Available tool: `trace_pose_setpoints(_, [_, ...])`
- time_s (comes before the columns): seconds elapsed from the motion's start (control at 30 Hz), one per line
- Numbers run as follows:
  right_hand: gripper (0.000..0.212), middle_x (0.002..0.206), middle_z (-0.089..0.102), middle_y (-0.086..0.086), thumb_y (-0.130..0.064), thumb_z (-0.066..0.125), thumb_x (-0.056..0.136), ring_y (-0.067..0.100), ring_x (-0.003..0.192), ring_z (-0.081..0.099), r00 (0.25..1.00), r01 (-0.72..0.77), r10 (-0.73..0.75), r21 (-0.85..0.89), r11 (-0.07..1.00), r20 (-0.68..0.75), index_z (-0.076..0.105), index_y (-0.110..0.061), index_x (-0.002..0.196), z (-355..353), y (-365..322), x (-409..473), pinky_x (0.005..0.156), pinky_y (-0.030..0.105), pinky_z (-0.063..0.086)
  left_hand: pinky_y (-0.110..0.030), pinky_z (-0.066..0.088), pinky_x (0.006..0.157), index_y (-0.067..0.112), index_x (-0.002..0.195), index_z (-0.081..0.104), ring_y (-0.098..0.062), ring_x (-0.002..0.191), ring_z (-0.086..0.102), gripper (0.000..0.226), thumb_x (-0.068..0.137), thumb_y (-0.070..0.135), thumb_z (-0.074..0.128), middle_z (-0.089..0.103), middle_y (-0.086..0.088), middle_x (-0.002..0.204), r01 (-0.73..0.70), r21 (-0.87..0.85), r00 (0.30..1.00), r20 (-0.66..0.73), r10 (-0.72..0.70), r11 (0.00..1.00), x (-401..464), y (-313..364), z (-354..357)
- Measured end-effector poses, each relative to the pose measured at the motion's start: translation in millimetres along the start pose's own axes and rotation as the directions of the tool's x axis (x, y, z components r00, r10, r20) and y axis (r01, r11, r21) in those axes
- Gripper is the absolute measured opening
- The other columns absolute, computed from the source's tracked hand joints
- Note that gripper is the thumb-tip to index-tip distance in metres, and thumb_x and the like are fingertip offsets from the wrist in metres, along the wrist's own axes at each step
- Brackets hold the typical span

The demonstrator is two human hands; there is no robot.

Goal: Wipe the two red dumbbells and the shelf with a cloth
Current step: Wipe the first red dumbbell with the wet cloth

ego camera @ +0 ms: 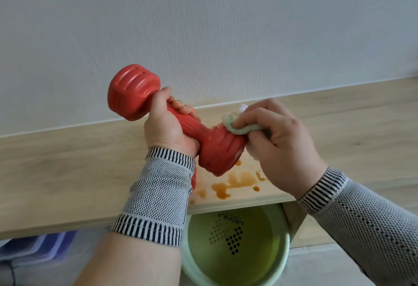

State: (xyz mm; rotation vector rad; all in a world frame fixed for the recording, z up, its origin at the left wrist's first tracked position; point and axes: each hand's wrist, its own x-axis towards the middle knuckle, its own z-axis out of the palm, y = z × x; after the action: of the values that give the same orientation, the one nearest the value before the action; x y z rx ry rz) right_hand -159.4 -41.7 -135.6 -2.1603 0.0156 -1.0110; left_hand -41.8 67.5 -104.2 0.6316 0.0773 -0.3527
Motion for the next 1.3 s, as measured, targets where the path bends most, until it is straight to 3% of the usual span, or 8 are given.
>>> trace_pose_setpoints(0.2, [0.022, 0.093, 0.060, 0.009, -0.006, 0.051, 0.083, 0.026, 0.087, 0.052, 0.944, 0.323, -0.328, -0.235, 0.917, 0.017, 0.071, -0.008, 0.078, 3, -9, -5, 0.075, 0.026, 0.044, -0.017, 0.039, 0.044, 0.019, 0.062, 0.045, -0.005, 0.037, 0.043, 0.031, 0.087, 0.018, 0.062, 0.045, 0.010, 0.050, -0.026, -0.030, 0.992, -0.121, 0.023, 0.999, 9, 4, -4])
trace_pose_setpoints(0.43, [0.025, 0.094, 0.059, 0.009, -0.001, 0.047, 0.079, 0.027, 0.087, 0.053, 0.979, 0.167, -0.194, -0.291, 0.942, -0.067, 0.071, -0.008, 0.082, -3, 10, 7, 0.070, 0.032, 0.047, -0.022, 0.039, 0.052, 0.018, 0.062, 0.045, -0.006, 0.038, 0.043, 0.030, 0.088, 0.016, 0.060, 0.045, 0.010, 0.050, -0.051, 0.034, 0.994, -0.099, 0.054, 0.998, 1, 1, -2])
trace_pose_setpoints(0.63, [0.024, 0.093, 0.063, 0.010, -0.005, 0.050, 0.085, 0.029, 0.086, 0.054, 0.916, 0.396, -0.398, -0.259, 0.881, 0.046, 0.073, -0.008, 0.080, 8, -9, -7, 0.074, 0.029, 0.046, -0.019, 0.038, 0.047, 0.020, 0.062, 0.043, -0.005, 0.039, 0.042, 0.031, 0.088, 0.019, 0.059, 0.044, 0.011, 0.051, -0.049, -0.018, 0.995, -0.083, 0.047, 0.999, 8, 8, -7])
trace_pose_setpoints(0.8, [0.018, 0.092, 0.063, -0.005, -0.020, 0.053, 0.087, 0.007, 0.077, 0.061, 0.998, 0.054, -0.052, -0.065, 0.996, 0.037, 0.070, -0.018, 0.093, -5, 10, 3, 0.063, 0.021, 0.050, -0.016, 0.037, 0.049, 0.023, 0.064, 0.043, -0.003, 0.041, 0.040, 0.026, 0.087, 0.024, 0.054, 0.042, 0.013, 0.052, -0.033, -0.075, 0.999, 0.017, 0.034, 0.997, -2, 13, -5])
trace_pose_setpoints(0.97, [0.015, 0.076, 0.065, -0.014, -0.019, 0.058, 0.089, -0.002, 0.066, 0.060, 0.944, -0.316, 0.321, 0.063, 0.947, -0.076, 0.066, -0.032, 0.091, -14, 17, 10, 0.047, 0.011, 0.044, -0.014, 0.037, 0.046, 0.024, 0.064, 0.043, -0.002, 0.040, 0.038, 0.026, 0.088, 0.028, 0.047, 0.039, 0.013, 0.051, 0.009, -0.098, 0.988, 0.154, 0.006, 0.995, -6, 17, -3])
trace_pose_setpoints(1.07, [0.015, 0.082, 0.067, -0.005, -0.021, 0.054, 0.087, 0.007, 0.069, 0.061, 0.982, -0.117, 0.136, 0.143, 0.983, -0.131, 0.066, -0.020, 0.096, -17, -8, 12, 0.054, 0.022, 0.051, -0.014, 0.037, 0.045, 0.023, 0.063, 0.042, -0.002, 0.040, 0.037, 0.026, 0.088, 0.027, 0.046, 0.038, 0.013, 0.051, -0.004, -0.098, 0.990, 0.139, 0.018, 0.995, -5, 15, -4])
trace_pose_setpoints(1.2, [0.028, 0.104, 0.065, 0.003, -0.005, 0.048, 0.081, 0.016, 0.099, 0.062, 0.968, 0.241, -0.244, 0.046, 0.969, 0.057, 0.069, -0.007, 0.098, -3, -20, 4, 0.084, 0.030, 0.052, -0.014, 0.037, 0.045, 0.023, 0.063, 0.041, -0.002, 0.038, 0.037, 0.027, 0.089, 0.025, 0.046, 0.039, 0.013, 0.049, 0.015, -0.089, 0.995, 0.097, -0.006, 0.996, -1, 13, -6])
trace_pose_setpoints(1.3, [0.033, 0.107, 0.066, -0.003, -0.007, 0.046, 0.085, 0.009, 0.099, 0.062, 0.995, -0.006, -0.009, 0.141, 0.990, 0.102, 0.068, -0.014, 0.108, -2, -8, 5, 0.087, 0.033, 0.052, -0.013, 0.038, 0.046, 0.022, 0.062, 0.042, -0.002, 0.039, 0.039, 0.026, 0.087, 0.024, 0.050, 0.041, 0.013, 0.051, 0.005, -0.072, 1.000, 0.019, -0.004, 0.997, -4, 12, -6])
